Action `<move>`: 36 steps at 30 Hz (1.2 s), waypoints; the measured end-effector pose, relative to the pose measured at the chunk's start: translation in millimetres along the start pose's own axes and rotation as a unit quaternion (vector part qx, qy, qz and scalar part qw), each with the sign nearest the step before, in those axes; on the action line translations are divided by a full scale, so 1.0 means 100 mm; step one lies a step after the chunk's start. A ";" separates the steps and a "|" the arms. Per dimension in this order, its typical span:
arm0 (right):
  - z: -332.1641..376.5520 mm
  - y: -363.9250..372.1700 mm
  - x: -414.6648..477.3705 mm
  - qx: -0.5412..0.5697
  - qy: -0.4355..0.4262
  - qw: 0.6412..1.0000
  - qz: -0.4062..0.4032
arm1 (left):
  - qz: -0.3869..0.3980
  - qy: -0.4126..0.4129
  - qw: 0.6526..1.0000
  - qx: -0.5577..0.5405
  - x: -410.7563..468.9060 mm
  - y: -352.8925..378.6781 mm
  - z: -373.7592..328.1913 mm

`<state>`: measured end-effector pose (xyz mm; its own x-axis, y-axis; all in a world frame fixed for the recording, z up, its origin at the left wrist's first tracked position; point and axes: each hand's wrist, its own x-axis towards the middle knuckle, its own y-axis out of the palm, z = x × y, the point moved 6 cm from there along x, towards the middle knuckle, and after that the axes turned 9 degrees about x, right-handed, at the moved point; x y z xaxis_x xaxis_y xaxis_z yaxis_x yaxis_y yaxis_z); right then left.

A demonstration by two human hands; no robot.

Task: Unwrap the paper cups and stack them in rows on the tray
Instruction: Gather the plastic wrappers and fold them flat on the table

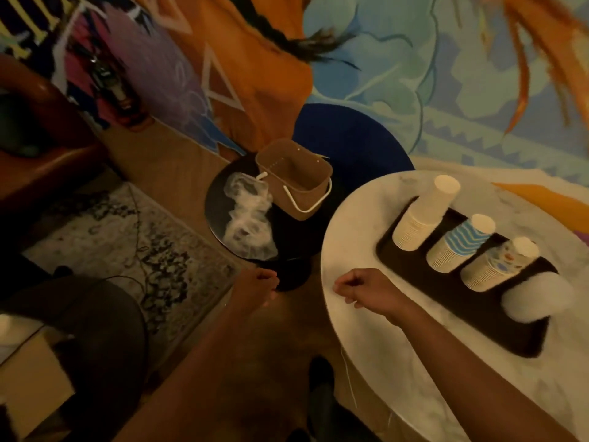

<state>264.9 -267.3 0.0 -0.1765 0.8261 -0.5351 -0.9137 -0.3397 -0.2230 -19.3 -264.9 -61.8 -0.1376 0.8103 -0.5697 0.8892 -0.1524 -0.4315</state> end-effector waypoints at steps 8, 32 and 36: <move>0.71 0.52 1.23 -0.052 -0.021 0.998 0.030 | -0.115 -0.043 0.983 0.136 0.81 -0.87 0.14; 0.84 1.23 1.99 -0.074 0.096 0.988 -0.101 | 0.037 0.087 0.975 0.203 2.58 -1.30 0.06; 0.84 1.20 1.92 -0.100 0.107 0.983 -0.108 | 0.003 0.132 0.968 0.213 2.56 -1.36 -0.02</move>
<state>90.0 -111.4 -60.9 0.1147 0.7823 -0.6122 -0.8276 -0.2656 -0.4945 -174.4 -35.9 -147.2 0.0328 0.9164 -0.3989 0.6219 -0.3311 -0.7096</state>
